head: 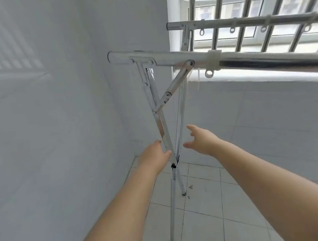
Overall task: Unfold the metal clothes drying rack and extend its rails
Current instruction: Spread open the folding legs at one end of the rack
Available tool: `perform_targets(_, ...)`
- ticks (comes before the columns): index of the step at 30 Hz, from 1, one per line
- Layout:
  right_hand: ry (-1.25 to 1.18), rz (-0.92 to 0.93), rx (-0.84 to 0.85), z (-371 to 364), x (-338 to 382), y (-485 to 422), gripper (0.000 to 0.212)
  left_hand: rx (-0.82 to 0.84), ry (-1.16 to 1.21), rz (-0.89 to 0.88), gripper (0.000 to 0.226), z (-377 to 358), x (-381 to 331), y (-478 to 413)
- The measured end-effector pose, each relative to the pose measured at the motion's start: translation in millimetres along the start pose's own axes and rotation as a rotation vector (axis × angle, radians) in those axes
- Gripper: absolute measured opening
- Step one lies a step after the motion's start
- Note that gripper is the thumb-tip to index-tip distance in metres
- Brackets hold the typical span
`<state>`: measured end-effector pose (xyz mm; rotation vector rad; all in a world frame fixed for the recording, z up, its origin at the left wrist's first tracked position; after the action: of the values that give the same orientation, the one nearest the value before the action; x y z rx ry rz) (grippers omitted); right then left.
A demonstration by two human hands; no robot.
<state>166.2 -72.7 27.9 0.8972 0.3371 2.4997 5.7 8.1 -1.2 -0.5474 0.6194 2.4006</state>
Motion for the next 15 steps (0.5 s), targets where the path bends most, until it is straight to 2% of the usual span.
perform_targets(4, -0.117, -0.082, -0.039, 6, 6, -26, 0.072, 0.025, -0.033, -0.104, 0.034, -2, 5, -24)
perform_targets(8, -0.168, -0.118, -0.056, 15, 7, -49, 0.068, 0.05, -0.075, -0.087, 0.023, -1, 7, -44)
perform_targets(11, -0.176, -0.123, -0.054, 20, 6, -66, 0.067, 0.091, -0.085, -0.11, 0.022, -4, 14, -52)
perform_targets(15, -0.231, -0.094, -0.04, 27, 10, -89, 0.067, 0.174, 0.022, -0.095, 0.024, -6, 20, -62)
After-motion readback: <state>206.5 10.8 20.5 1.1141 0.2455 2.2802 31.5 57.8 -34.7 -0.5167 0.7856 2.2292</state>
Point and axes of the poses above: each hand's wrist, its own y-axis away from the middle knuckle, its own z-axis out of the back of the hand, x = y × z, the point moved 1 cm from there along -y, towards the middle knuckle, and after that the axes turned 12 degrees about x, right-handed, at the moved point
